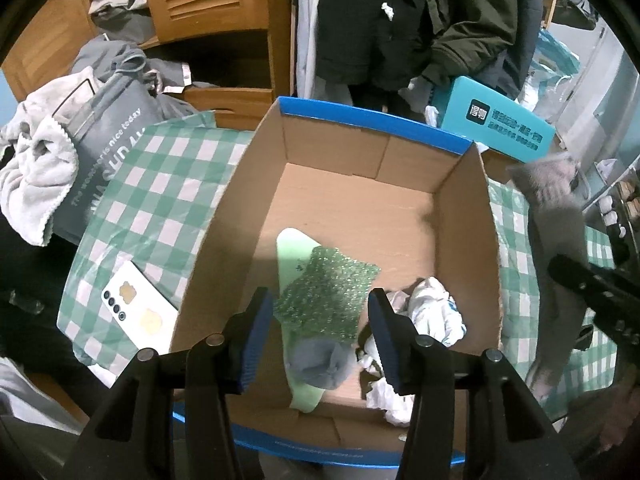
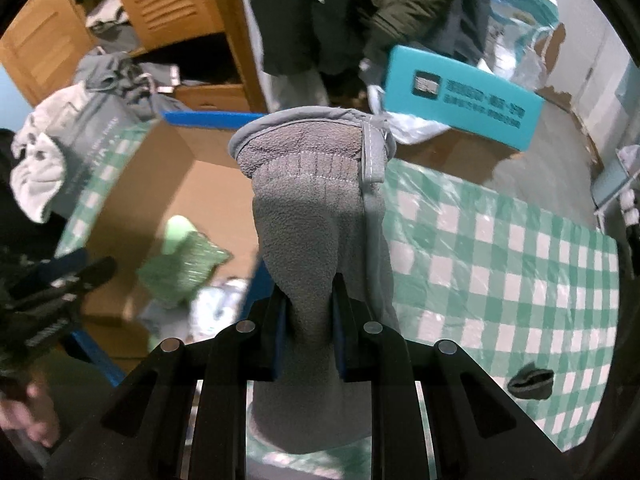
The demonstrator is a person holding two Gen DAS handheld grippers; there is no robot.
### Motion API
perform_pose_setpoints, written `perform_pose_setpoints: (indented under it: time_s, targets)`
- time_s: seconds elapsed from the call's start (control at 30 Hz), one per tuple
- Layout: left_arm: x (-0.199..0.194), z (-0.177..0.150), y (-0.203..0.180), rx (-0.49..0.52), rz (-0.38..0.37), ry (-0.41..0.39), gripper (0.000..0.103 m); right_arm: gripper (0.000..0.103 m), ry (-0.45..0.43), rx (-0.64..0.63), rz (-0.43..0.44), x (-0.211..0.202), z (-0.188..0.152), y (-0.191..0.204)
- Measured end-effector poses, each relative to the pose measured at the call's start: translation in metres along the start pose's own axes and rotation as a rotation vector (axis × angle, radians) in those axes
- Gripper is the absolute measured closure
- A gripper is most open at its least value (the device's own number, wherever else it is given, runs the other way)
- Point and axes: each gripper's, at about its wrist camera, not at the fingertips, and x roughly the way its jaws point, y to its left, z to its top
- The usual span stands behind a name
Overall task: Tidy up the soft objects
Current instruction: 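Open the left gripper to drop the scrubber in the box while the right carries the glove over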
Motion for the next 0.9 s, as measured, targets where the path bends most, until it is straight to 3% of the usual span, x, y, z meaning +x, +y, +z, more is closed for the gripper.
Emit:
perform_pose_setpoints:
  time_s: [0.3, 0.4, 0.7, 0.9]
  targets:
    - [-0.006, 0.000, 0.002, 0.007, 0.023, -0.006, 0.052, 0.087, -0.022, -0.056, 0.067, -0.009, 0.015, 0.038]
    - [-0.011, 0.000, 0.005, 0.003, 0.033, -0.023, 0.040, 0.087, -0.016, -0.073, 0.077, -0.004, 0.018, 0.049]
    - [-0.019, -0.001, 0.014, -0.009, 0.042, -0.043, 0.040, 0.085, 0.021, -0.091, 0.113, 0.017, 0.023, 0.075]
    - [-0.020, -0.001, 0.018, -0.017, 0.049, -0.041, 0.040, 0.067, 0.021, -0.082, 0.162, 0.022, 0.026, 0.083]
